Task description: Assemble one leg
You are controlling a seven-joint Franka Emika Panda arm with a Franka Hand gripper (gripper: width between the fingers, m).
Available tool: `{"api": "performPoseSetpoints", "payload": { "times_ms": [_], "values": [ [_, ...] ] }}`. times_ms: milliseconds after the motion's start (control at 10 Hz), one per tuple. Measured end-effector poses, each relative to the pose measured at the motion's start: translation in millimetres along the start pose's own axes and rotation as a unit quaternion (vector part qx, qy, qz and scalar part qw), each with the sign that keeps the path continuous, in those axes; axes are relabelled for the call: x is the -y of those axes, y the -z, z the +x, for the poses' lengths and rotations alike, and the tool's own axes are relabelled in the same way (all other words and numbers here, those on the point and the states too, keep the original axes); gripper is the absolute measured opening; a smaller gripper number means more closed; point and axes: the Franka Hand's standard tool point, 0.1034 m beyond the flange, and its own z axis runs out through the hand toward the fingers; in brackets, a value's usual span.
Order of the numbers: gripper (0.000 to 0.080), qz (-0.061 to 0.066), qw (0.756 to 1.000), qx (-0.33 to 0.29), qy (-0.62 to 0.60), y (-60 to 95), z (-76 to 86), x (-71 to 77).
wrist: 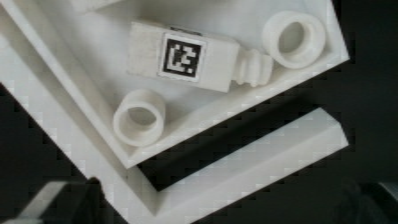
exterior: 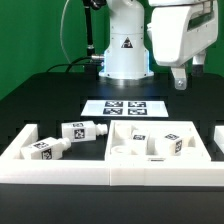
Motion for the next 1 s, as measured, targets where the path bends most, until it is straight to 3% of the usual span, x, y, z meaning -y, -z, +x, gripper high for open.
{"api": "performPoseSetpoints", "payload": {
  "times_ms": [800,1000],
  "values": [
    [0.065,0.0,1.0,0.002,-0.001,-1.4,-2.8,-0.7],
    [0.065,0.002,0.999,0.007,0.039,-18.4,-33.6,-18.8]
  ]
}}
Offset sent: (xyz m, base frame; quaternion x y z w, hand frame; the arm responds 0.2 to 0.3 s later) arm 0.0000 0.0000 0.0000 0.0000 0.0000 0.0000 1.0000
